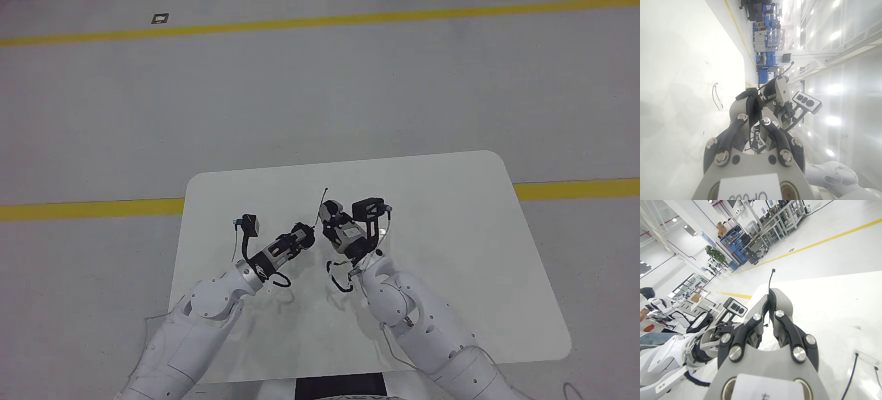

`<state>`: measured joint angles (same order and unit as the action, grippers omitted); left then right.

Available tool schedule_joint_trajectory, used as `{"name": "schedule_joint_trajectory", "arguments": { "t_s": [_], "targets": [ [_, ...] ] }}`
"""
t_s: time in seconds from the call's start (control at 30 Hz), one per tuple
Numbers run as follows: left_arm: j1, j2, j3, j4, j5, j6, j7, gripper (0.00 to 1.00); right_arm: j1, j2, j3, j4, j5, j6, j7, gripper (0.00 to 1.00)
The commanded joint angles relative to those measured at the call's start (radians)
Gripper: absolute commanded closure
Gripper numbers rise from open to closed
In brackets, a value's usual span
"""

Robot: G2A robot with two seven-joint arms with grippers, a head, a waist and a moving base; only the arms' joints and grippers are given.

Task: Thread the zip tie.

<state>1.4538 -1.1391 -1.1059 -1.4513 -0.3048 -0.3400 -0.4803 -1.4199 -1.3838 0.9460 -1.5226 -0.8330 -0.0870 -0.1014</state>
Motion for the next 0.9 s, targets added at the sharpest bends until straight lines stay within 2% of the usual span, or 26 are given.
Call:
{"name": "schedule_joint_trajectory", "arguments": {
  "t_s": [0.0, 0.87],
  "targets": [
    [0.000, 0.000, 0.000, 0.000, 0.000, 0.000, 0.000, 1.00, -0.001, -0.001, 0.001, 0.000, 0.000, 0.000, 0.003, 1.00],
    [0.000, 0.000, 0.000, 0.000, 0.000, 0.000, 0.000, 1.00, -0.017, -0.006, 0.015, -0.014, -0.005, -0.018, 0.015, 1.00]
  ]
}}
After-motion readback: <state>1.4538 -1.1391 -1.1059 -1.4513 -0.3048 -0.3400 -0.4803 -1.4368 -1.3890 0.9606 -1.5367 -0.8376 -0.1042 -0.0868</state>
